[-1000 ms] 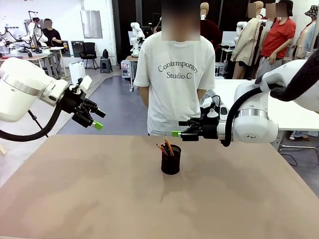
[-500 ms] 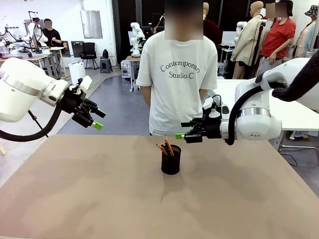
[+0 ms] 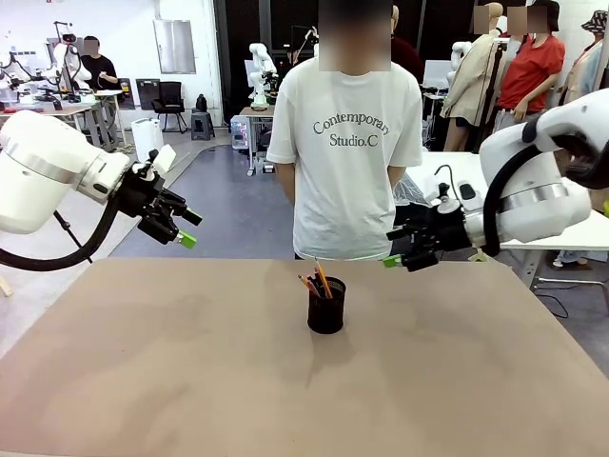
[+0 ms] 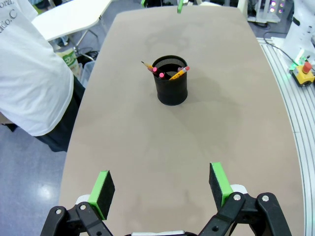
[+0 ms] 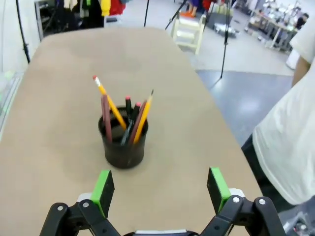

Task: Place the pens into the pen holder.
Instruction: Pick up a writing instrument from the table and place it into the Pen holder.

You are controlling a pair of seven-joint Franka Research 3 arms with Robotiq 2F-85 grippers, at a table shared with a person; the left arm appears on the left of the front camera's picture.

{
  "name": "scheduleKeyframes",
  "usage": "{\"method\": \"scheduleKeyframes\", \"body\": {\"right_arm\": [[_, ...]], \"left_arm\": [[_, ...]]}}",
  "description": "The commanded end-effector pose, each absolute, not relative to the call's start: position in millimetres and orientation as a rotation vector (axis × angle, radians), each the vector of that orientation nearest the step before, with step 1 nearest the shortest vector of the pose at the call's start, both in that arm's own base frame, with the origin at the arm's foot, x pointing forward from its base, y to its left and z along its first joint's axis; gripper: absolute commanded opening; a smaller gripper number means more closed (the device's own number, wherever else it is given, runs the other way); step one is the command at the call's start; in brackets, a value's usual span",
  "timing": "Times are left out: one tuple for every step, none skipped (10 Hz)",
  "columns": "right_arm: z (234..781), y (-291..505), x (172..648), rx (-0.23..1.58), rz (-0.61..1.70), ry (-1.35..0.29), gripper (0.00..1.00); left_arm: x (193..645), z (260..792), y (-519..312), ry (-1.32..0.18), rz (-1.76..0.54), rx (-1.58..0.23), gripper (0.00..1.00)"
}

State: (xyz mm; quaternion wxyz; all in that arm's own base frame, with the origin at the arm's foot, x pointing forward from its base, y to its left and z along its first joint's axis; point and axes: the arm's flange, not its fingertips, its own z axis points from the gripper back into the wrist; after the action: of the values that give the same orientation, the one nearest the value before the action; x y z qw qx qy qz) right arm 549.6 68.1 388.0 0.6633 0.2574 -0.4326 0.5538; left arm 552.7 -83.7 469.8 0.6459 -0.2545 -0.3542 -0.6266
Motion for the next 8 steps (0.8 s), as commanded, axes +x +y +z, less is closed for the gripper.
{"method": "scheduleKeyframes", "body": {"right_arm": [[406.5, 41.7, 553.7, 0.623, 1.341, -0.849, 1.00], [414.6, 23.5, 564.6, 0.585, 1.392, -0.804, 1.00], [419.4, 10.9, 561.3, 0.584, 1.393, -0.791, 1.00], [429.4, -1.5, 569.5, 0.596, 1.401, -0.774, 1.00], [434.2, -10.8, 563.2, 0.619, 1.377, -0.782, 1.00], [443.6, -23.0, 564.4, 0.650, 1.368, -0.770, 1.00], [450.6, -32.0, 568.7, 0.708, 1.355, -0.747, 1.00], [452.8, -39.0, 561.0, 0.754, 1.326, -0.749, 1.00]], "left_arm": [[551.2, 471.5, -82.3, -0.805, -1.426, -0.589, 1.00], [551.2, 471.5, -82.3, -0.805, -1.426, -0.589, 1.00], [551.2, 471.5, -82.3, -0.805, -1.426, -0.589, 1.00], [551.2, 471.5, -82.3, -0.805, -1.426, -0.589, 1.00], [551.2, 471.5, -82.3, -0.805, -1.426, -0.589, 1.00], [551.2, 471.5, -82.3, -0.805, -1.426, -0.589, 1.00], [551.2, 471.5, -82.3, -0.805, -1.426, -0.589, 1.00], [551.2, 471.5, -82.3, -0.805, -1.426, -0.589, 1.00]]}}
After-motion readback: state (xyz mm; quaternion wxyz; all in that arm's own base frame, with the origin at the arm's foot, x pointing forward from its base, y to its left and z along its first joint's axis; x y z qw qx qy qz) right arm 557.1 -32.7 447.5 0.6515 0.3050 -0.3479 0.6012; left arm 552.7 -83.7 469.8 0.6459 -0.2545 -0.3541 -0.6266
